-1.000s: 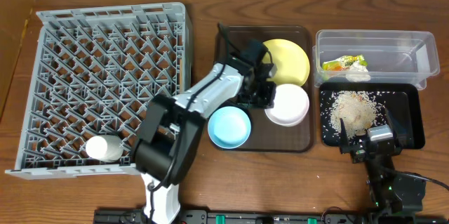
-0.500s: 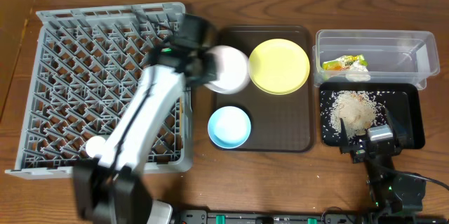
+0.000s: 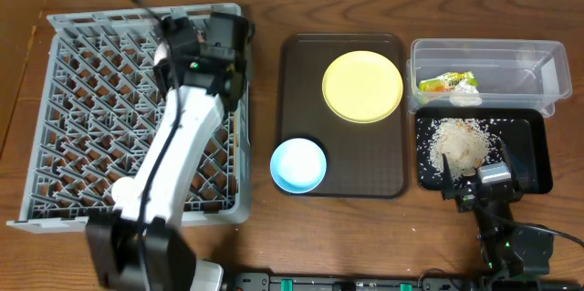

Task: Sort waste into correct bins and load items into the dishwasher
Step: 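Lift the white bowl, stand it in the rack and release, then reach the left gripper to the light blue bowl and grip its rim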

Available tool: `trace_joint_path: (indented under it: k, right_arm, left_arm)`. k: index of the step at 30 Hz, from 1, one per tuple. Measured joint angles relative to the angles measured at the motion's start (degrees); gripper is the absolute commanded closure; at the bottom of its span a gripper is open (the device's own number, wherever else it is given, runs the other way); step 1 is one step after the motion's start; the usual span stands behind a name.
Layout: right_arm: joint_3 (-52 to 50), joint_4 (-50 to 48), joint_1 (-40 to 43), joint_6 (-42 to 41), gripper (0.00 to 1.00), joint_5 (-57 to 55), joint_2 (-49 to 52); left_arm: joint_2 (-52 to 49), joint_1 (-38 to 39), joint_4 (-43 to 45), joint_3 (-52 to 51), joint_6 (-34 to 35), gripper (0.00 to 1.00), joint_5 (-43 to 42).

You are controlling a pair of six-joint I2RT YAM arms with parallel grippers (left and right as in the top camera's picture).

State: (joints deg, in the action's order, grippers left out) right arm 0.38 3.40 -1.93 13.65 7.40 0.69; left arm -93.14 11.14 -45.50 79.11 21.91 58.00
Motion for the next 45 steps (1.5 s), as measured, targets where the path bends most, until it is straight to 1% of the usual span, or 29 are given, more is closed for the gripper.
trace_joint_path:
  k: [8, 11, 14, 18, 22, 23, 24, 26, 27, 29, 30, 34, 37, 42, 45]
  right_arm:
    - [0.0, 0.0, 0.0, 0.0, 0.01, 0.0, 0.0]
    - [0.0, 0.0, 0.0, 0.0, 0.01, 0.0, 0.0]
    - [0.0, 0.0, 0.0, 0.0, 0.01, 0.0, 0.0]
    - [0.0, 0.0, 0.0, 0.0, 0.01, 0.0, 0.0]
    - [0.0, 0.0, 0.0, 0.0, 0.01, 0.0, 0.0]
    - [0.0, 0.0, 0.0, 0.0, 0.01, 0.0, 0.0]
    - [0.0, 0.0, 0.0, 0.0, 0.01, 0.0, 0.0]
    - [0.0, 0.0, 0.0, 0.0, 0.01, 0.0, 0.0]
    - [0.0, 0.0, 0.0, 0.0, 0.01, 0.0, 0.0]
    - [0.0, 0.0, 0.0, 0.0, 0.01, 0.0, 0.0]
    - [0.0, 0.0, 0.0, 0.0, 0.01, 0.0, 0.0]
    - [0.0, 0.0, 0.0, 0.0, 0.01, 0.0, 0.0]
    - [0.0, 0.0, 0.0, 0.0, 0.01, 0.0, 0.0]
    - [0.0, 0.0, 0.0, 0.0, 0.01, 0.0, 0.0]
    - [0.0, 0.0, 0.0, 0.0, 0.01, 0.0, 0.0]
  left_arm:
    - [-12.3, 0.0, 6.0, 0.0, -4.0, 0.93, 9.9]
    - [-15.3, 0.0, 9.8, -0.1, -6.9, 0.92, 12.7]
    - [-16.8, 0.0, 11.2, -0.1, -9.2, 0.92, 14.1]
    - [-17.2, 0.4, 10.4, -0.1, -10.7, 0.92, 14.4]
    - [-17.2, 1.6, 9.6, -0.1, -11.5, 0.88, 14.4]
    - [-17.2, 2.2, 9.4, -0.1, -11.5, 0.86, 14.5]
    - [-17.2, 2.6, 9.1, -0.1, -11.5, 0.76, 14.4]
    - [-17.2, 3.7, 8.0, -0.1, -11.7, 0.68, 14.1]
    - [-17.2, 4.0, 7.5, -0.1, -11.5, 0.58, 13.8]
    - [-17.2, 4.5, 5.9, -0.1, -11.0, 0.46, 12.4]
    - [-17.2, 4.7, 5.0, -0.1, -10.4, 0.44, 11.4]
    - [-16.9, 4.8, -1.4, -0.1, -7.3, 0.42, 4.2]
    - [-14.6, 4.7, -5.0, -0.4, -5.0, 0.41, -4.7]
    - [-5.0, 4.7, -7.7, -0.5, -3.2, 0.41, -25.9]
    - [0.5, 4.7, -8.4, -0.4, -2.3, 0.41, -41.7]
